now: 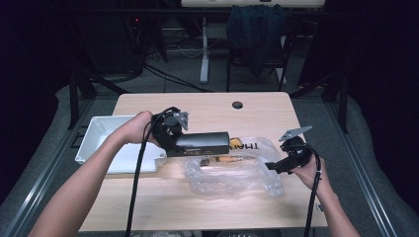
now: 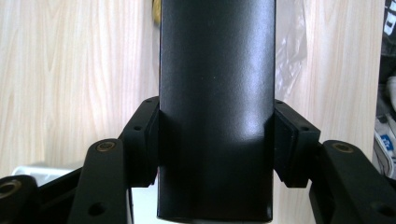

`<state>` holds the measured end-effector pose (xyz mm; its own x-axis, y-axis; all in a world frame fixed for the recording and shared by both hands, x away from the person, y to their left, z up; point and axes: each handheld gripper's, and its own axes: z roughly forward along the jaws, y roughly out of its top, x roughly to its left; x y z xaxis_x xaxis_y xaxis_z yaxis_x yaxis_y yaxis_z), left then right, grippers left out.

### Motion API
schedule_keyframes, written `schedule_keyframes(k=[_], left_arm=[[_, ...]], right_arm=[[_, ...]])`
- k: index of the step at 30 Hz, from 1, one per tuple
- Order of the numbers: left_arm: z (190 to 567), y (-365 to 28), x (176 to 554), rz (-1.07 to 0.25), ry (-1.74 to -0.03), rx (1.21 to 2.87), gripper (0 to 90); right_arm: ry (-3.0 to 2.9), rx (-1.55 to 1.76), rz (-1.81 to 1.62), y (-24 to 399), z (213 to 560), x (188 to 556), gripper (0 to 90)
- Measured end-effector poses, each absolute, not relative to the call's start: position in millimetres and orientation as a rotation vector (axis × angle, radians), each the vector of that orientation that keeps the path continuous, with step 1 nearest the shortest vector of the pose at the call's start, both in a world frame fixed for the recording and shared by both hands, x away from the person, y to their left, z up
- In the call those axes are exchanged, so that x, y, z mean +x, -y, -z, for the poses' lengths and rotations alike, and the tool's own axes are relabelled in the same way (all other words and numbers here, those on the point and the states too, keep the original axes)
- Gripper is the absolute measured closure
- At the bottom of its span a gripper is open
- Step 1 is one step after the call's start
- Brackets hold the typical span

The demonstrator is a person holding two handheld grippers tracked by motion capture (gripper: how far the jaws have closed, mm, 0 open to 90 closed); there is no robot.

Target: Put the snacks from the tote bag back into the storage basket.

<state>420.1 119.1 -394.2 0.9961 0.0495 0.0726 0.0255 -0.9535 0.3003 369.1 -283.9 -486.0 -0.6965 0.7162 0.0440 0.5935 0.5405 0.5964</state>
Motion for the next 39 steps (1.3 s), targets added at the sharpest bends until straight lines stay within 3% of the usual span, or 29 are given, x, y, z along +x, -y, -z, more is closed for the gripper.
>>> schedule_keyframes(k=[39], left_arm=[[373.1, -238.5, 418.8, -0.186, -0.182, 2.778, 44.0]], right_arm=[[-2.539, 1.159, -0.853, 295.6, 487.9, 358.6, 4.2]])
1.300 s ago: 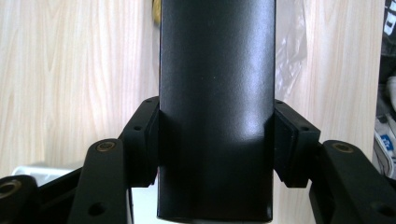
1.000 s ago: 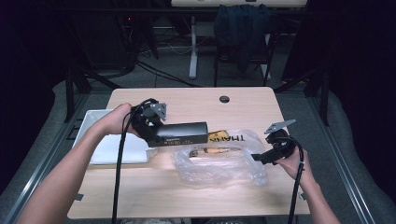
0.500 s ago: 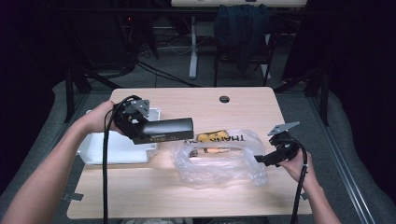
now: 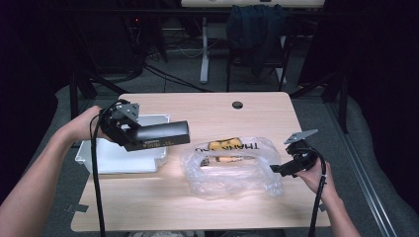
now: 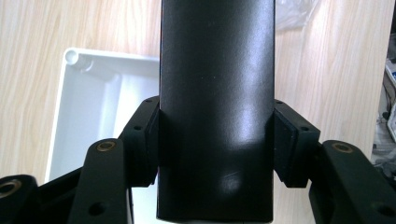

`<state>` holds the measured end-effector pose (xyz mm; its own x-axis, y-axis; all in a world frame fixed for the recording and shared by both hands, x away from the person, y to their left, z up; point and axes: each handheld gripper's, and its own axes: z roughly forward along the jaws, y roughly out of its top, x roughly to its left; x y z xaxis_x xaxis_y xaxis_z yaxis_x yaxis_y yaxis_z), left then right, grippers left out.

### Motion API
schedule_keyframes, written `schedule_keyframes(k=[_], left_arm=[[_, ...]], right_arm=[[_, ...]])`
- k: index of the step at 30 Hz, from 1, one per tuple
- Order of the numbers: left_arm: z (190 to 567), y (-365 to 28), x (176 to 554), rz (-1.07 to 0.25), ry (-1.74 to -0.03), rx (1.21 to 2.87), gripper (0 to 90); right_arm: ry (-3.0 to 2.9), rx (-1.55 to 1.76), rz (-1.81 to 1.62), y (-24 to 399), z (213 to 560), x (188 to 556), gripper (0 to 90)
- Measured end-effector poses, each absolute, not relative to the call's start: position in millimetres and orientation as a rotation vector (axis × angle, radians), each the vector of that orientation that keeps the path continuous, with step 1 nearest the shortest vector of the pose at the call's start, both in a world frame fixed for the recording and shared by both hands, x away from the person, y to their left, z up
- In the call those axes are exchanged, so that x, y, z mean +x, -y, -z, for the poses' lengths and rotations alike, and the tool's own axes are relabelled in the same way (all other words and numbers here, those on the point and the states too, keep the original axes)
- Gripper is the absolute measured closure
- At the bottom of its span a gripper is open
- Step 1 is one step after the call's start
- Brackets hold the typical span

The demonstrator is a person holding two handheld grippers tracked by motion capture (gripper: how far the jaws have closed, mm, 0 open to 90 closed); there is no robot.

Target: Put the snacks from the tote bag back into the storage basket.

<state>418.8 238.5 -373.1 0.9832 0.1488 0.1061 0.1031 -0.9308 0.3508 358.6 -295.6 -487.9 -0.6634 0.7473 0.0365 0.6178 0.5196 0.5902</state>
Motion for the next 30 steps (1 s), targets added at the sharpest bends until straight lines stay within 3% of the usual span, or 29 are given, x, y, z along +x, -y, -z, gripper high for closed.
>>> schedule_keyframes(k=[30], left_arm=[[403.1, -320.6, 431.5, -0.207, -0.301, 2.776, 44.1]], right_arm=[[-2.536, 1.144, -0.857, 296.6, 486.1, 358.4, 4.1]])
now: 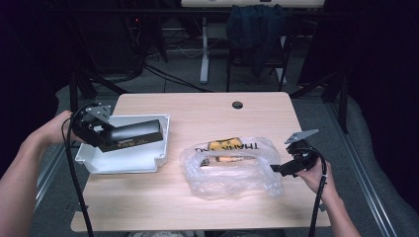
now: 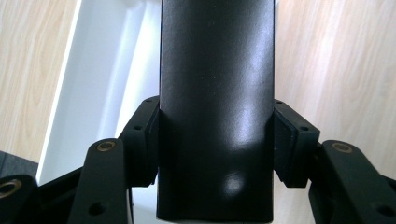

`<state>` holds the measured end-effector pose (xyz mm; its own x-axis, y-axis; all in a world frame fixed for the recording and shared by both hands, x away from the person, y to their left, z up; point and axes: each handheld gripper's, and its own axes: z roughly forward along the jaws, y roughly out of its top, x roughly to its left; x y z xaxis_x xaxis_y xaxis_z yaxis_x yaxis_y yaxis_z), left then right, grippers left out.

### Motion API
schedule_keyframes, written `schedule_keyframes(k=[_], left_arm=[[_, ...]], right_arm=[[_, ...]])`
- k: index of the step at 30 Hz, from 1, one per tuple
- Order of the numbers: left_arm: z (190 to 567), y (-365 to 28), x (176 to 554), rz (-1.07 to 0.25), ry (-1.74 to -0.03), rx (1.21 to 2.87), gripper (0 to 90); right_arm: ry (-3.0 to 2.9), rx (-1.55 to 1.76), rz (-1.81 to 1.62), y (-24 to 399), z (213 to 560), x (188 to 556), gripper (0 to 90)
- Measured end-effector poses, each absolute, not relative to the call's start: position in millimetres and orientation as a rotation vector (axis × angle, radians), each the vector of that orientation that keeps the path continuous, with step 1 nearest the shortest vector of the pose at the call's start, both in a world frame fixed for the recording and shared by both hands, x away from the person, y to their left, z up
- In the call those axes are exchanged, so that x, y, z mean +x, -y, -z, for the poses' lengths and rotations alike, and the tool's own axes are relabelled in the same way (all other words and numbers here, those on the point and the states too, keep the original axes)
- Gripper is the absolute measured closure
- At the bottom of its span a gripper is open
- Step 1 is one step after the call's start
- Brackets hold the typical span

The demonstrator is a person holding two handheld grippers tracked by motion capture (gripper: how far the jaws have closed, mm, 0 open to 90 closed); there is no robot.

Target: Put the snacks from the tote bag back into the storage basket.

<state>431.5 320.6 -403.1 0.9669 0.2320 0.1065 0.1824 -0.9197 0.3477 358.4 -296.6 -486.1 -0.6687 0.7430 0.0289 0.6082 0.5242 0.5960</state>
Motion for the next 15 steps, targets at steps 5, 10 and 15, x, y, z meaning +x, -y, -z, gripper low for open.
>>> schedule_keyframes(k=[5, 10, 15], left_arm=[[415.9, -327.8, 437.4, -0.21, -0.297, 2.775, 44.1], [435.5, -330.6, 441.6, -0.192, -0.267, 2.794, 44.0], [452.9, -334.4, 446.0, -0.185, -0.262, 2.814, 44.0]], right_arm=[[-2.535, 1.143, -0.863, 296.2, 486.1, 358.2, 4.1], [-2.536, 1.146, -0.865, 295.3, 485.8, 357.7, 4.1], [-2.535, 1.14, -0.862, 296.3, 486.0, 357.8, 4.1]])
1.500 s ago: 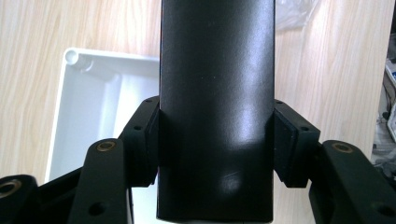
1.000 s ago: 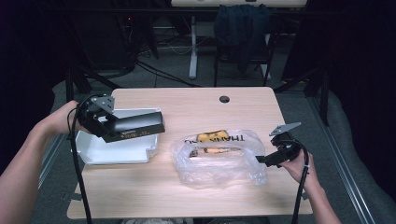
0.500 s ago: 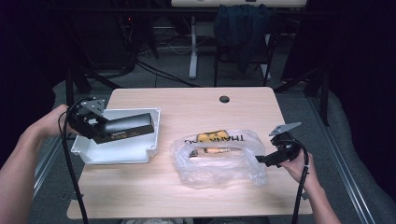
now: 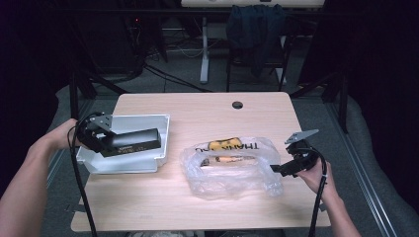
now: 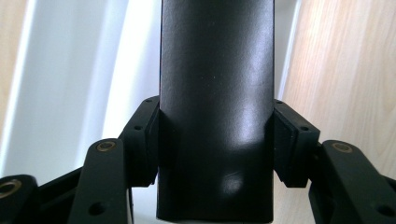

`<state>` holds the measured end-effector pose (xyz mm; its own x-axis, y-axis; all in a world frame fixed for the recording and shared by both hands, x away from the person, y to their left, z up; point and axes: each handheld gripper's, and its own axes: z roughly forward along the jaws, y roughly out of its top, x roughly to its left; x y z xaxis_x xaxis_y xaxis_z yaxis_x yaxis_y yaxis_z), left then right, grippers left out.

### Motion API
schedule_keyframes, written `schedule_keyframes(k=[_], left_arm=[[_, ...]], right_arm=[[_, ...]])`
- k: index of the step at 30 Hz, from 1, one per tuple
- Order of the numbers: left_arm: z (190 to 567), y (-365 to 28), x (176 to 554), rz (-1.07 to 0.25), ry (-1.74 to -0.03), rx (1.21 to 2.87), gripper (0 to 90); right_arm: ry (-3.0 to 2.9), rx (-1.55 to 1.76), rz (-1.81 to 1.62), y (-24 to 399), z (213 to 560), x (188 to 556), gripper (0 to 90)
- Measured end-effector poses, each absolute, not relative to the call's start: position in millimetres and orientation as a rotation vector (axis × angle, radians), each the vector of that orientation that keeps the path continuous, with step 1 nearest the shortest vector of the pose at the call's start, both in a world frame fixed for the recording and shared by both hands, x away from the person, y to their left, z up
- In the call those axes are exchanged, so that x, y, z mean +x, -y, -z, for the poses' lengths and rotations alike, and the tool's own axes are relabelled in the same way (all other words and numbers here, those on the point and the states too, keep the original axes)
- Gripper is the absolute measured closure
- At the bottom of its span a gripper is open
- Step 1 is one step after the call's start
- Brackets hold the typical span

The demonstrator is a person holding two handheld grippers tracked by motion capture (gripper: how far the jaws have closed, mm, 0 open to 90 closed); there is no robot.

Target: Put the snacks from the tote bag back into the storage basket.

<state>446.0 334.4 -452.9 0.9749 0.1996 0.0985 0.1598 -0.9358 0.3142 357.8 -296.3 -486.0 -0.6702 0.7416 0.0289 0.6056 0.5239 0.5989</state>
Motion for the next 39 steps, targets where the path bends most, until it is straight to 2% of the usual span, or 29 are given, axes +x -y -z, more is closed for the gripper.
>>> schedule_keyframes(k=[7, 11, 30, 39], left_arm=[[467.8, -336.3, 449.1, -0.172, -0.255, 2.821, 44.0], [474.6, -334.8, 447.8, -0.188, -0.195, 2.845, 44.0], [506.1, -328.7, 449.1, -0.084, -0.18, 2.889, 43.8], [511.0, -327.9, 451.3, -0.112, -0.165, 2.948, 42.6]], right_arm=[[-2.529, 1.148, -0.855, 295.4, 486.2, 357.6, 4.1], [-2.532, 1.133, -0.859, 294.7, 485.3, 357.3, 4.0], [-2.529, 1.135, -0.863, 293.9, 486.2, 357.3, 4.0], [-2.545, 1.135, -0.858, 293.5, 486.7, 357.4, 4.0]])
